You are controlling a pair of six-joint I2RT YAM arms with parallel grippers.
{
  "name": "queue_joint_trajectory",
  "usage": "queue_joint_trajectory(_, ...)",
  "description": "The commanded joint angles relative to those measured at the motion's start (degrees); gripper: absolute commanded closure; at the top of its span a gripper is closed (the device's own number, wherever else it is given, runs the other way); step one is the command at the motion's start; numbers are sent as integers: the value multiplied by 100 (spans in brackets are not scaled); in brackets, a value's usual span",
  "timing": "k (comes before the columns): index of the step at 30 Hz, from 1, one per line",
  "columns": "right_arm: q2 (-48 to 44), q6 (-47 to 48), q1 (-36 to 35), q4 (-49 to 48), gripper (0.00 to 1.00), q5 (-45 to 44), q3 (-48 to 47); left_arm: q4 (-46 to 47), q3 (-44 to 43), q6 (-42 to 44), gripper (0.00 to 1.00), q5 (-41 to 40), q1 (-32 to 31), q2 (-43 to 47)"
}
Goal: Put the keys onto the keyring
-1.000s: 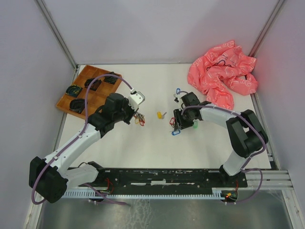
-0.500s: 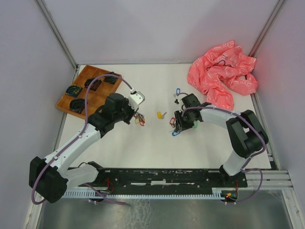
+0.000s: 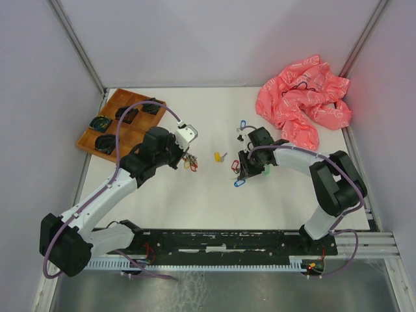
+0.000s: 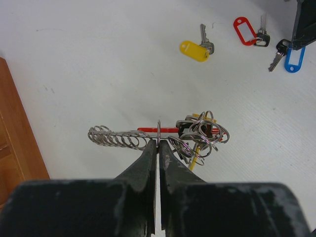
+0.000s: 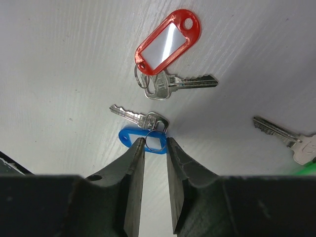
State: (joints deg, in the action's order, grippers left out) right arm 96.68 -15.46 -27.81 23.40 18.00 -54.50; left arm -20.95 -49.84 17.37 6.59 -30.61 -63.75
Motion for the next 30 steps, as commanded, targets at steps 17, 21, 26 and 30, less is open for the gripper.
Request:
queue_joint_trajectory(17,-142,572,-382,173,57,-676,-151,249,-206,-97,97,184,29,55)
queue_joint_trajectory(21,-89,570,-453,186,60,-753,-187,251,-201,-102,97,200,28,51)
queue_joint_trajectory(26,-88,432,-448,136,69,-798,-156,249,-214,-102,97,211,21,46)
queue_joint_trajectory(30,-88,184,-351,14,77,-539,-108,249,-218,-99,97,215,29,46)
